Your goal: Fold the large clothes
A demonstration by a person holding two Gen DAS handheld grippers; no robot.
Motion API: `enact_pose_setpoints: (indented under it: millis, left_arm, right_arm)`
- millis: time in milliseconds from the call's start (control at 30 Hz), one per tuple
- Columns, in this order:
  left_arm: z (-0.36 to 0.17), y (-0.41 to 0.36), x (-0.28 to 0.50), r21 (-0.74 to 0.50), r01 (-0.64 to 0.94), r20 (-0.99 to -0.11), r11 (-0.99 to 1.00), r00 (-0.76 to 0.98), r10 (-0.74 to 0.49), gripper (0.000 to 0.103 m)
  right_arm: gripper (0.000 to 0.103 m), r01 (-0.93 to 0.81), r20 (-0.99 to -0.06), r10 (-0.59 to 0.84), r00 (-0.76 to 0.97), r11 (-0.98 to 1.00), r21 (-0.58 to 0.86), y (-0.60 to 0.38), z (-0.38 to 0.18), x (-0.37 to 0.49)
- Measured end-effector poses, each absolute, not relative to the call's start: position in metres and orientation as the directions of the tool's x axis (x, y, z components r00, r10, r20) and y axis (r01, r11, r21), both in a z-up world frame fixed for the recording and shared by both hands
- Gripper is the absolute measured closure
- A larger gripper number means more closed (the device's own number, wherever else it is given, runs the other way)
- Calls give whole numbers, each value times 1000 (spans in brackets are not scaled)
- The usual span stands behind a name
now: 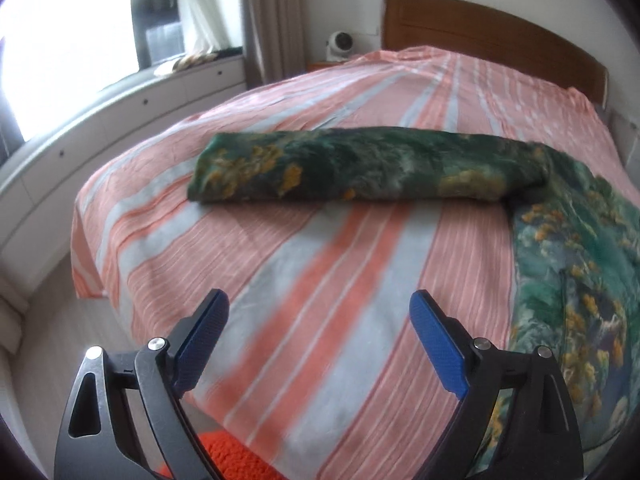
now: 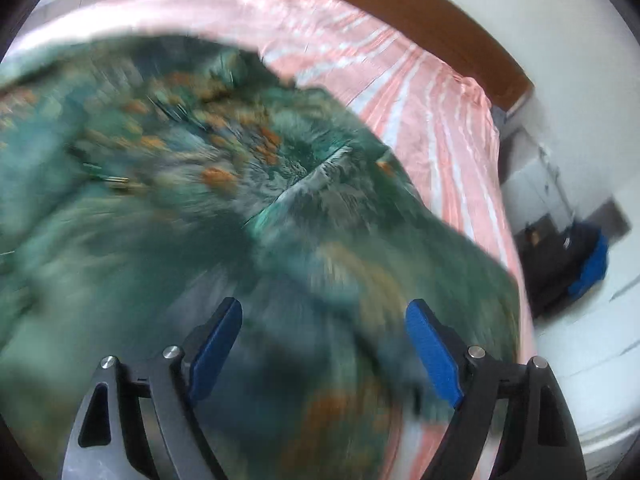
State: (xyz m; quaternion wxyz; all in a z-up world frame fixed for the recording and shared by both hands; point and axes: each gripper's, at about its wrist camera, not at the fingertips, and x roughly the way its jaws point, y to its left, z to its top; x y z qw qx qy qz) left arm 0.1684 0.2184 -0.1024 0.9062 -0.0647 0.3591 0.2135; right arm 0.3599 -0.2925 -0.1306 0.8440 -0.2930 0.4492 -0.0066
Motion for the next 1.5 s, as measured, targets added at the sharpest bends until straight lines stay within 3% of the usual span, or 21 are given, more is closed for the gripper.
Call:
enact_pose_setpoints:
  millis: [100, 167, 200, 367, 533, 600, 767, 900, 1067, 1200, 1333, 1500]
  left_arm:
    - [-101, 219, 162, 30, -414, -688, 910, 652, 320, 6]
    - [-104, 222, 165, 31, -422, -701, 906, 637, 321, 6]
    - [-105, 223, 166, 24, -423, -705, 906, 635, 315, 6]
    - [-104, 227, 160, -2, -440, -704, 898, 638, 311, 6]
    - [-103, 232, 155, -34, -452, -704, 891, 644, 300, 6]
    - [-104, 233, 155, -35, -458, -707, 888, 640, 302, 6]
    - [-107, 228, 157, -5, -457, -719, 889, 620, 315, 6]
    - [-111, 228, 160, 5, -450, -741, 893, 598, 305, 6]
    - [-112, 228, 160, 7, -448, -746, 894, 593, 303, 6]
    - [-112, 222, 163, 42, -444, -749, 895, 578, 323, 3]
    - [-114, 222, 166, 17, -405, -769, 914, 580, 271, 2]
    - [-119, 226, 170, -30, -381, -796, 924, 568, 208, 2]
  right_arm:
    - [25, -227, -734, -306, 606, 818, -529, -290, -142, 386]
    - [84, -166, -721, -302, 623, 851, -499, -302, -129, 393]
    - [94, -113, -693, -306, 652, 866, -488, -310, -117, 389]
    - [94, 212, -560, -358, 747, 927, -309, -402, -32, 337]
    - [94, 532, -499, -526, 688, 834, -145, -529, 17, 236]
    - [94, 605, -518, -576, 633, 785, -133, -565, 10, 207]
    - [94, 730, -692, -552, 464, 681, -54, -643, -65, 155]
    - [86, 762, -805, -452, 385, 648, 1, -653, -130, 141]
    - [31, 816, -768, -498, 403, 575, 55, -644, -131, 109]
    - [27, 787, -693, -531, 488, 611, 86, -603, -94, 90]
    - [9, 657, -638, -468, 611, 749, 80, -537, -72, 72]
    - [8, 509, -588, -394, 706, 860, 35, -464, -83, 55]
